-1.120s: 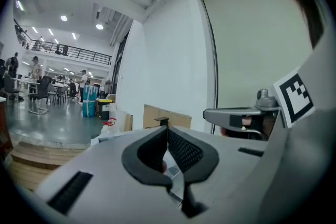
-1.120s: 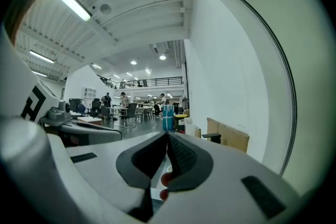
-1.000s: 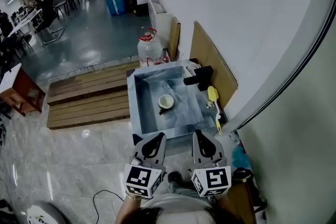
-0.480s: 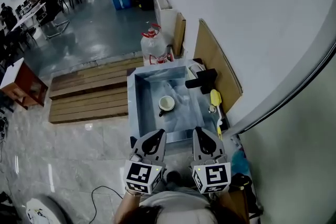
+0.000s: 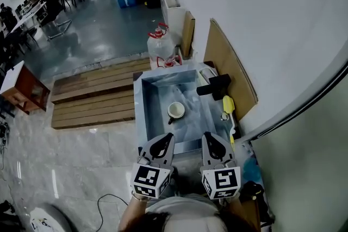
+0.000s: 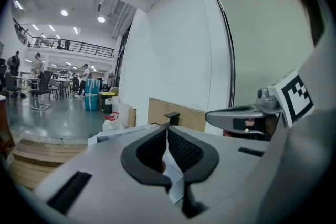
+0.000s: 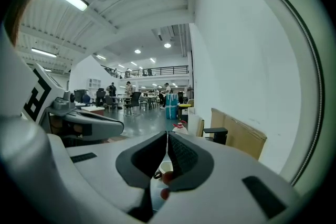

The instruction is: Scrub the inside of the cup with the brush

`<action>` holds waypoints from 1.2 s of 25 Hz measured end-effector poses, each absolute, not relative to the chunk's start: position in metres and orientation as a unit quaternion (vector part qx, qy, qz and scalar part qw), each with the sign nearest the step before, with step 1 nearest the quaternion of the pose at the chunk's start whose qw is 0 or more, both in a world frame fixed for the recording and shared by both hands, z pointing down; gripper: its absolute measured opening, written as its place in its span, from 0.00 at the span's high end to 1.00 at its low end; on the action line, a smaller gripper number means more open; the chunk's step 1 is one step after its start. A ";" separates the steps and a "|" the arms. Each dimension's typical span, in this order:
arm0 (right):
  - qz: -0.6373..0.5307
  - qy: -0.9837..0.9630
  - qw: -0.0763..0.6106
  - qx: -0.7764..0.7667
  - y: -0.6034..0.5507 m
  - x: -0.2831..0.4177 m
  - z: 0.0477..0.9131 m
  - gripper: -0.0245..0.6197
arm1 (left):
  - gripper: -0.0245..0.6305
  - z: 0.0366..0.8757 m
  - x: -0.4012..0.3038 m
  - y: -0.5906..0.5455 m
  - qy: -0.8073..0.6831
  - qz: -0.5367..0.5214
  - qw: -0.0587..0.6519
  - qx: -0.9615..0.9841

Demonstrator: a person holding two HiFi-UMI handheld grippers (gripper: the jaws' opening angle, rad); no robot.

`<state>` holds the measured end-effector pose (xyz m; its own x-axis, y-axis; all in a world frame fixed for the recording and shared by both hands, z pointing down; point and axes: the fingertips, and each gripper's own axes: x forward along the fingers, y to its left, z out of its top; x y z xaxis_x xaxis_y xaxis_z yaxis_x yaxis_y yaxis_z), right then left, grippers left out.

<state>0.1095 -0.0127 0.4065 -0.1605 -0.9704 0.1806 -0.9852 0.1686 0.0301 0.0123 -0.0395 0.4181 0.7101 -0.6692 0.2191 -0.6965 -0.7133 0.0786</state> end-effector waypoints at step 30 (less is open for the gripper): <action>0.111 -0.653 0.164 0.731 -0.076 0.170 0.465 0.92 | 0.94 0.527 0.008 -0.152 -0.291 0.179 0.155 0.927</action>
<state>0.1695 -0.0759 0.4648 0.1231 -0.9186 0.3757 -0.9911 -0.0941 0.0946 0.0075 -0.1517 0.5275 0.7659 -0.4846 0.4225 -0.5955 -0.7825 0.1819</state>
